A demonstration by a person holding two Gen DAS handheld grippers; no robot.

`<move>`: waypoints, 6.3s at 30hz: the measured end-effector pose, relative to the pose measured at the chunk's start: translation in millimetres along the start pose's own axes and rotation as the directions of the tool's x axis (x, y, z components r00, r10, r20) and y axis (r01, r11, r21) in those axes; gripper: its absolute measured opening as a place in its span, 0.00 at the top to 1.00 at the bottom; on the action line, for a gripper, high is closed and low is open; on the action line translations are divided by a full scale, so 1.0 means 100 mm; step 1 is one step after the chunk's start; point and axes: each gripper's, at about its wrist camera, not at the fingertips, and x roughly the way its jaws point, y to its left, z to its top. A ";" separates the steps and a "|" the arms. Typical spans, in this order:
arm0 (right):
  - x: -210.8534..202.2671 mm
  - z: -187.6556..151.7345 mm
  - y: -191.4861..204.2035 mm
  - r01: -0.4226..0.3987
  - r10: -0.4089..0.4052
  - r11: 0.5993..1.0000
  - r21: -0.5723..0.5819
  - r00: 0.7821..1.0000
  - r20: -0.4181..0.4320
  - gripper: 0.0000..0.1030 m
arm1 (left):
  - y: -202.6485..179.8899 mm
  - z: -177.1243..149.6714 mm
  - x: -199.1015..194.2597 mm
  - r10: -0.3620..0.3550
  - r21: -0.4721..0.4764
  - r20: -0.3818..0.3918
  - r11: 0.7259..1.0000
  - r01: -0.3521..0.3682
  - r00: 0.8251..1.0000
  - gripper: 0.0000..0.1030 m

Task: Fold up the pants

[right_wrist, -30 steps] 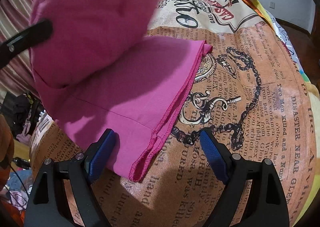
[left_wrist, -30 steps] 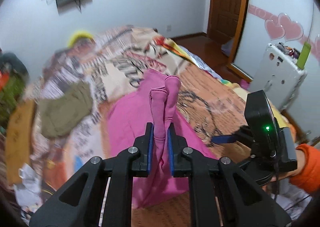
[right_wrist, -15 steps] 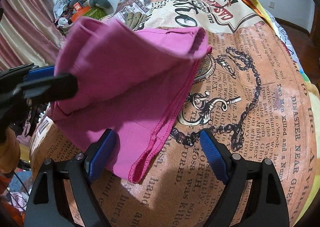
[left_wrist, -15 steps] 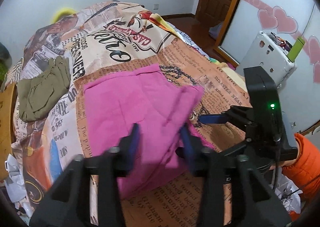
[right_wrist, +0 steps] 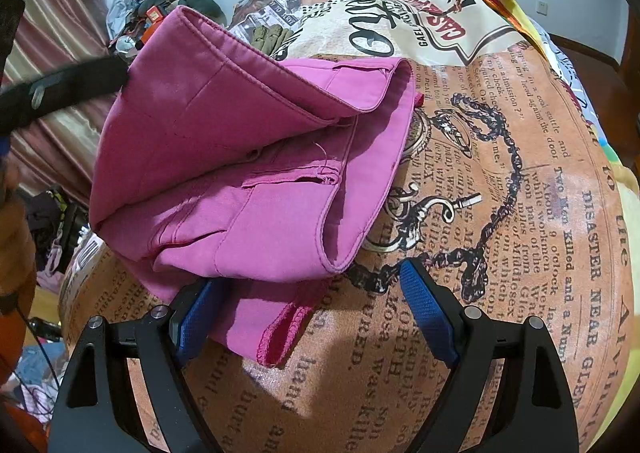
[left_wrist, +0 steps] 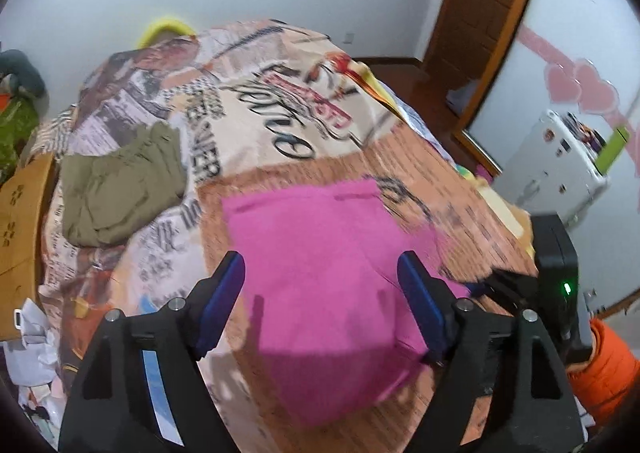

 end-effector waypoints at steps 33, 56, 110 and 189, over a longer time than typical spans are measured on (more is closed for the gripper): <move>-0.14 0.07 -0.13 0.041 -0.042 0.999 0.025 0.998 0.036 0.17 | 0.86 0.18 1.58 0.358 0.133 -0.261 0.933 -0.334 0.896 0.07; -0.42 0.10 0.33 0.036 -0.027 0.997 -0.075 0.992 0.125 0.21 | 0.87 -0.90 0.17 0.267 0.028 -0.212 0.963 -0.268 0.940 0.04; 0.29 0.84 -0.20 -0.032 0.033 0.999 -0.035 0.998 0.050 0.64 | 0.86 -0.13 0.78 0.186 -0.050 -0.138 0.980 -0.194 0.973 0.27; 0.21 0.45 -0.18 -0.069 0.067 0.997 0.029 0.996 0.064 0.80 | 1.13 -0.50 0.62 -0.089 -0.280 -0.205 0.960 0.028 0.975 0.60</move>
